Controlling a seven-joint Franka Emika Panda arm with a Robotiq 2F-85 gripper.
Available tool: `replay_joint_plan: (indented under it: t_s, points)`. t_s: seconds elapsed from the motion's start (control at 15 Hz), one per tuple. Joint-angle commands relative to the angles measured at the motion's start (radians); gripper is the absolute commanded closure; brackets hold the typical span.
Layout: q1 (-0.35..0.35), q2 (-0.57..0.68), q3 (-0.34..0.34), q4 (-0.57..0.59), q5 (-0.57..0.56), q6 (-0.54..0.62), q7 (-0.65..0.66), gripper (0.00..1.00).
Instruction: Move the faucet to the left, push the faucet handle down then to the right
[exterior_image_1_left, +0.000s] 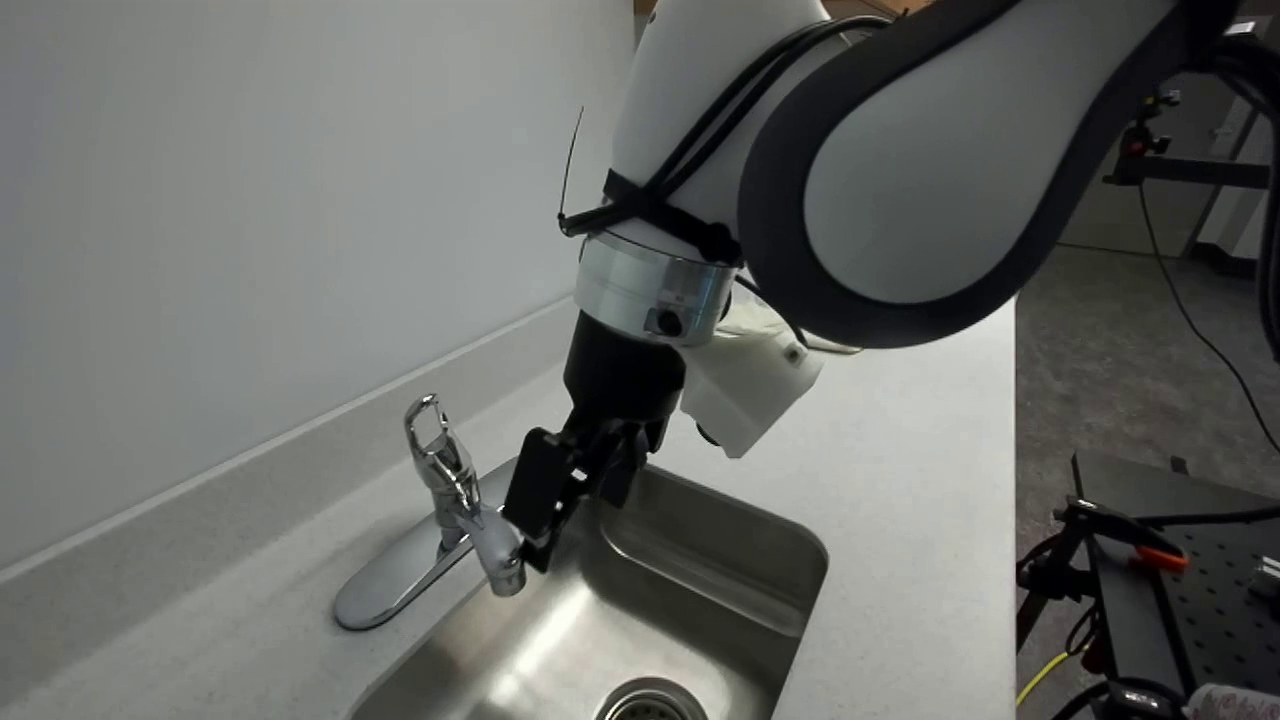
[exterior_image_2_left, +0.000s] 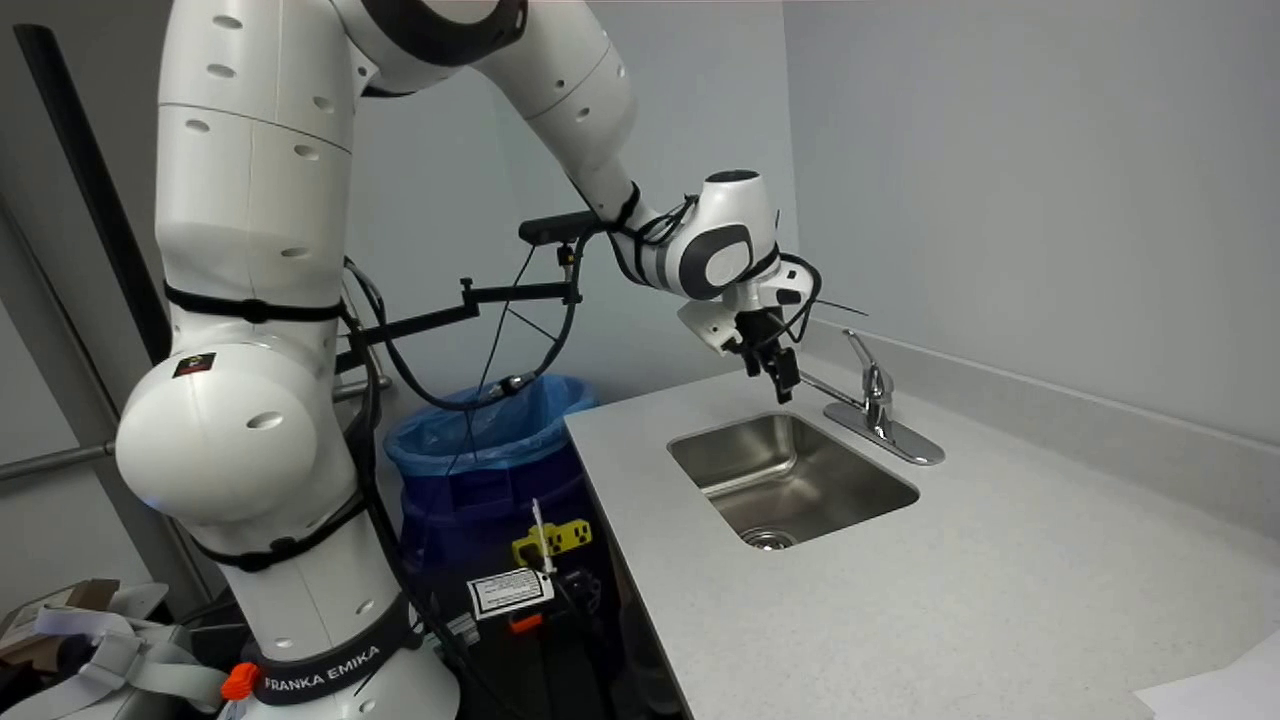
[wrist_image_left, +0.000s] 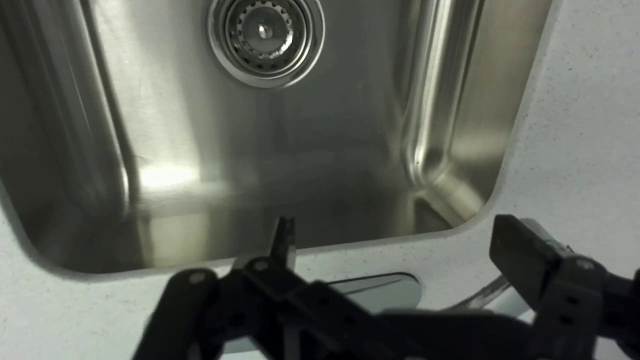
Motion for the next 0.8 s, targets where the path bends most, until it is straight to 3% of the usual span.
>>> replay_joint_plan:
  t_s: [0.0, 0.33, 0.73]
  points:
    - [0.018, -0.008, 0.039, -0.002, 0.047, 0.107, -0.028, 0.00]
    - [0.026, 0.007, 0.072, 0.010, 0.050, 0.210, -0.037, 0.00]
    - [-0.009, -0.003, 0.132, 0.009, 0.077, 0.249, -0.085, 0.00]
